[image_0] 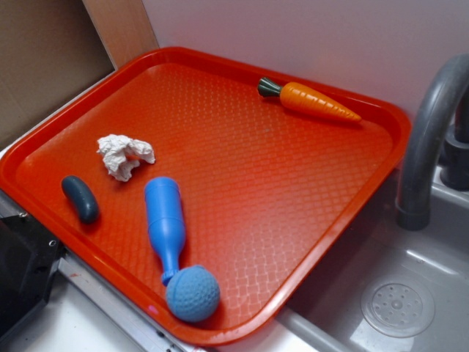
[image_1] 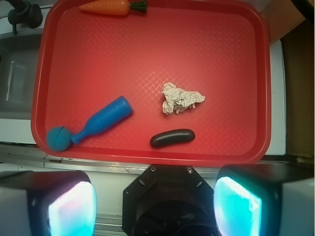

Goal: Grab the blue bottle.

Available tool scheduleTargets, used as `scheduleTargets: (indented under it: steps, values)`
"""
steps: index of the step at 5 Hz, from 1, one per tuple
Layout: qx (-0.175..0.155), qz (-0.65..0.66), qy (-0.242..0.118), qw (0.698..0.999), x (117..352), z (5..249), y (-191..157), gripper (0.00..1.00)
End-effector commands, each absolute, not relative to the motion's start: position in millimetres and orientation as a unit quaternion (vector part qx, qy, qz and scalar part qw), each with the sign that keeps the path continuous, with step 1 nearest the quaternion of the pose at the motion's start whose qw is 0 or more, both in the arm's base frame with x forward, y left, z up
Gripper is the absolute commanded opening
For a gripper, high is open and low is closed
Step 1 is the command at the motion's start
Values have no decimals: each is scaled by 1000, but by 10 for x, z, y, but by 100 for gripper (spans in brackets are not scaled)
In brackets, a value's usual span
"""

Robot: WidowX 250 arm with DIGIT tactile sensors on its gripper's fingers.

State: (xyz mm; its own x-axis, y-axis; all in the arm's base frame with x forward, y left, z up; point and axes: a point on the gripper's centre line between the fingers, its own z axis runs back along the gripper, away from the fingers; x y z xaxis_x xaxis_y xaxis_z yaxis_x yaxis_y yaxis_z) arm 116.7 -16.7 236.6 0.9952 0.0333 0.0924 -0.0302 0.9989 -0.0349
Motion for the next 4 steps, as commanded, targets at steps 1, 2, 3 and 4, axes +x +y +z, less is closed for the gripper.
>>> scheduleTargets:
  steps: [1,2,3,4]
  values:
    - [-17,16,-47,999,1167,2366,-167,100]
    - [-43,106,-67,991,1253,2277,-285,100]
    - [-48,171,-83,981,1346,2172,-417,100]
    - [-74,266,-77,958,1476,1906,-637,100]
